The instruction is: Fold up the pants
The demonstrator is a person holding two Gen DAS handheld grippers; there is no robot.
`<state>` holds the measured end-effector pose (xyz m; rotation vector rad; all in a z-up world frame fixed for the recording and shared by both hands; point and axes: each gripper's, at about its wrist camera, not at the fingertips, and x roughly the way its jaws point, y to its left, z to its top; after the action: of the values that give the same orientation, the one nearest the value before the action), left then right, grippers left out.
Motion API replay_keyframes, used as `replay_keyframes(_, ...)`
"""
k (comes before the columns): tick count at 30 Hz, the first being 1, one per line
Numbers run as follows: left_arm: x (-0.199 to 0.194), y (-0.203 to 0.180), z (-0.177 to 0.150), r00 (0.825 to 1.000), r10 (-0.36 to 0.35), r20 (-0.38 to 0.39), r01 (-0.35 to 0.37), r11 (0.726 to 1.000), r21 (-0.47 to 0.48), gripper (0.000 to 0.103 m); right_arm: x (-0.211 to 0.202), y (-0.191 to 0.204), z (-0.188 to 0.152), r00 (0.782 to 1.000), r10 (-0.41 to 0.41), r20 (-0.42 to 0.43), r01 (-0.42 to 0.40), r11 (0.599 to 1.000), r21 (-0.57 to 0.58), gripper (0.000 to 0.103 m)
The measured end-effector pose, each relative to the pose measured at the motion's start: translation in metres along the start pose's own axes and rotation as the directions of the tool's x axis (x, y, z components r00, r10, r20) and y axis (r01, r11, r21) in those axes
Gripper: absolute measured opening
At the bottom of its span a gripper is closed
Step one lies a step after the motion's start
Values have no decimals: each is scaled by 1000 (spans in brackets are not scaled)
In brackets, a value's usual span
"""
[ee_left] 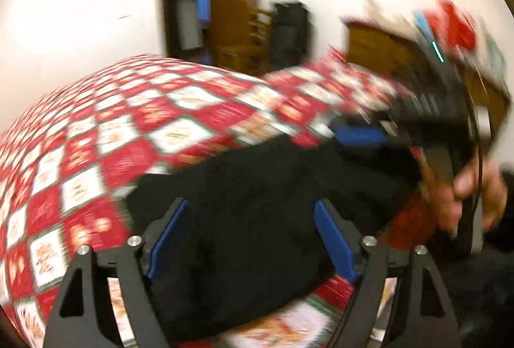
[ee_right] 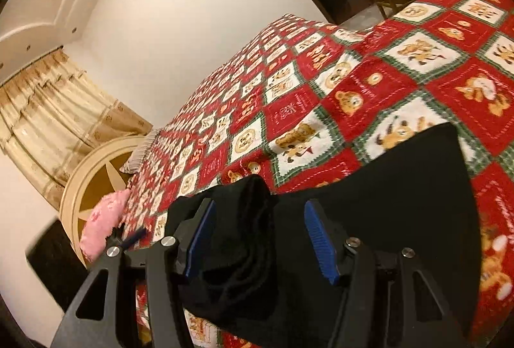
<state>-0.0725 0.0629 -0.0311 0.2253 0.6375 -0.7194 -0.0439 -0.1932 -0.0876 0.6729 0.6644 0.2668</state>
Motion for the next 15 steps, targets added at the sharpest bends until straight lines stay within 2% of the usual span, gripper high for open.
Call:
replay_keyframes(1, -3, 19, 4, 998, 68, 17, -67, 995, -72, 96, 7, 3, -2, 1000, 2, -14, -2, 1000, -13, 59)
replay_keyframes(3, 4, 46, 7, 981, 194, -18, -194, 967, -164, 97, 21, 10, -9, 999, -2, -47, 0, 999, -51, 59)
replay_keyframes(6, 22, 75, 5, 949, 298, -106, -316, 910, -270, 97, 41, 21, -22, 995, -28, -98, 16, 993, -114, 59)
replay_keyframes(8, 33, 85, -1, 939, 308, -154, -342, 883, -323, 97, 48, 30, -28, 994, -42, -102, 24, 985, -168, 59)
replay_keyframes(10, 42, 88, -8, 937, 294, -189, -344, 869, -355, 97, 51, 36, -31, 993, -67, -102, 44, 976, -212, 59)
replay_keyframes(13, 50, 83, -14, 924, 313, -220, -373, 866, -333, 97, 53, 36, -34, 993, -60, -106, 36, 974, -223, 58)
replay_keyframes(15, 52, 77, -14, 912, 339, -229, -398, 866, -302, 97, 56, 40, -36, 990, -72, -118, 40, 967, -253, 51)
